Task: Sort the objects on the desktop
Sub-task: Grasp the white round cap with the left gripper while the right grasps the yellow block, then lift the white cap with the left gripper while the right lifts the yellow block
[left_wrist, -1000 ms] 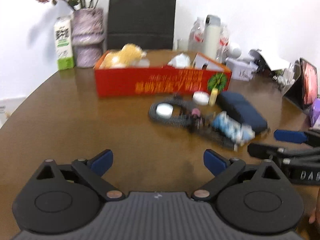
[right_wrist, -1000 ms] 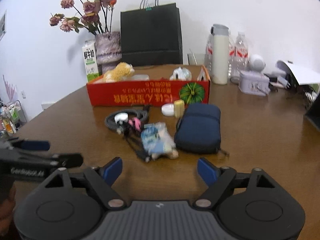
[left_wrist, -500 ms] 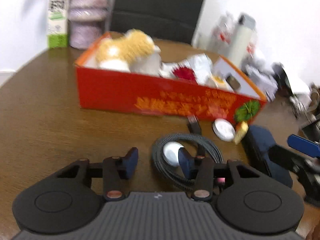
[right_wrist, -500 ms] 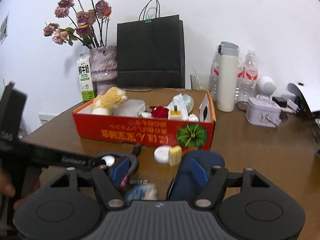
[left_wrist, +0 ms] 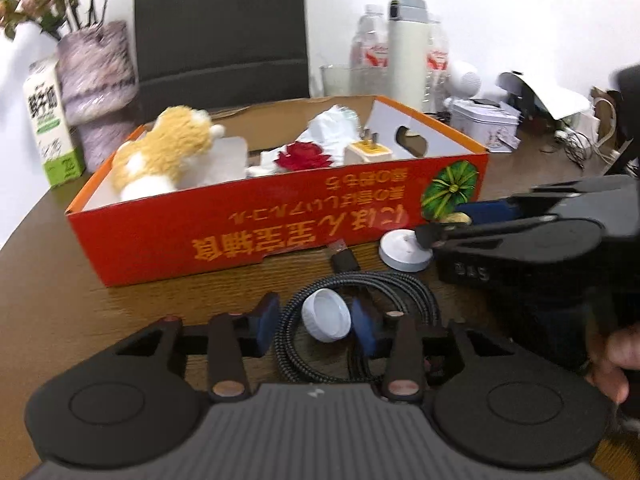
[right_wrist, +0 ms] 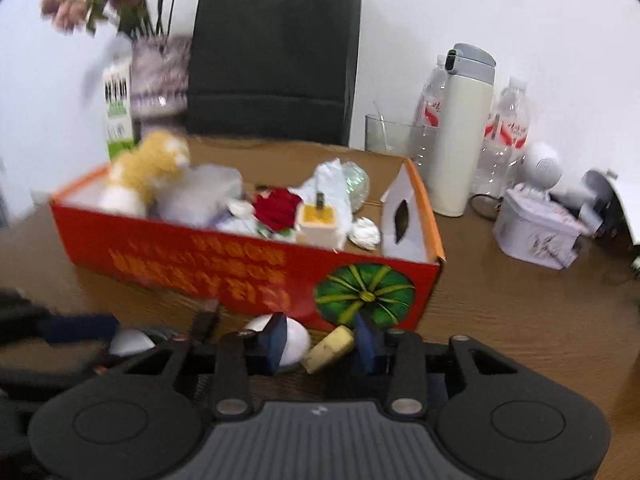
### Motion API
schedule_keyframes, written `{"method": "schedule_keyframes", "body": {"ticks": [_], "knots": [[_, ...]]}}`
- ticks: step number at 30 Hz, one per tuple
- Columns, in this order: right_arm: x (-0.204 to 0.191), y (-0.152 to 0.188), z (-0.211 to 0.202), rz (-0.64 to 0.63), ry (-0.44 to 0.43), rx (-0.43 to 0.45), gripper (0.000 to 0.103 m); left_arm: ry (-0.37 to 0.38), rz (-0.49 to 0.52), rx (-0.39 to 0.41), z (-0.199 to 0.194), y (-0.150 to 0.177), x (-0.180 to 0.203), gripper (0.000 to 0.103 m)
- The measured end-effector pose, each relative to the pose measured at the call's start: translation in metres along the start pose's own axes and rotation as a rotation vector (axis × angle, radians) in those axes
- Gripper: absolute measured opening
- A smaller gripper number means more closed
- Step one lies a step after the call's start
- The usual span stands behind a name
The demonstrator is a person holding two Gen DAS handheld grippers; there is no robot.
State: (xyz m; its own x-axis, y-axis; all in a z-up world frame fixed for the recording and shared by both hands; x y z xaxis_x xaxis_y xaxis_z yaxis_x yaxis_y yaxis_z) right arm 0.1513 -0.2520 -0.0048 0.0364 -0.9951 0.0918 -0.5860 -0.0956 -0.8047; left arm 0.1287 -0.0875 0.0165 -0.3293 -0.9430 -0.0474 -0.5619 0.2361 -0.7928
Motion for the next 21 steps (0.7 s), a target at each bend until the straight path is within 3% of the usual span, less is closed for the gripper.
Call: {"method": "schedule_keyframes", "body": {"ticks": [2,3,7,9,13,21], "knots": [[0.003,0.003,0.003,0.008,-0.038,-0.004,0.029,-0.006,0.034,0.007,-0.004,0.004,0.001,0.036],[0.004,0.003,0.002,0.015,-0.056,-0.01,0.011,0.004,0.02,0.01,-0.008,0.006,-0.002,0.035],[0.013,0.005,-0.004,0.083,-0.117,-0.01,0.01,0.03,-0.043,0.014,-0.026,0.016,-0.014,0.03],[0.016,0.004,-0.014,0.106,-0.127,0.016,0.01,0.009,-0.036,0.025,-0.038,0.021,-0.01,0.028],[0.019,0.001,-0.041,0.125,-0.152,0.099,0.01,0.044,-0.113,0.061,-0.068,0.031,-0.009,0.028],[0.008,0.032,-0.082,0.122,-0.187,0.15,0.01,0.073,-0.211,0.098,-0.116,0.046,-0.012,0.028]]}}
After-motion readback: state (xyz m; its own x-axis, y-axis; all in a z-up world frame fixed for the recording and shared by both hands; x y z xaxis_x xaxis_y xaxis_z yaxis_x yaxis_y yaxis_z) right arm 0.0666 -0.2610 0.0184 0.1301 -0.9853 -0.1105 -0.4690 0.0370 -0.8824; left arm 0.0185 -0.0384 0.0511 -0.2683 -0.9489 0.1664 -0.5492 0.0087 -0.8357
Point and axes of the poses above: each gripper's, at about its wrist camera, not at the fingertips, and z roughly the way its jaws point, x to its right, y to its underside, the point moved 1 cm from there along z, roughly the way its jaws point, and after that the axes turned 1 degree about y, right-handed, at the moved point
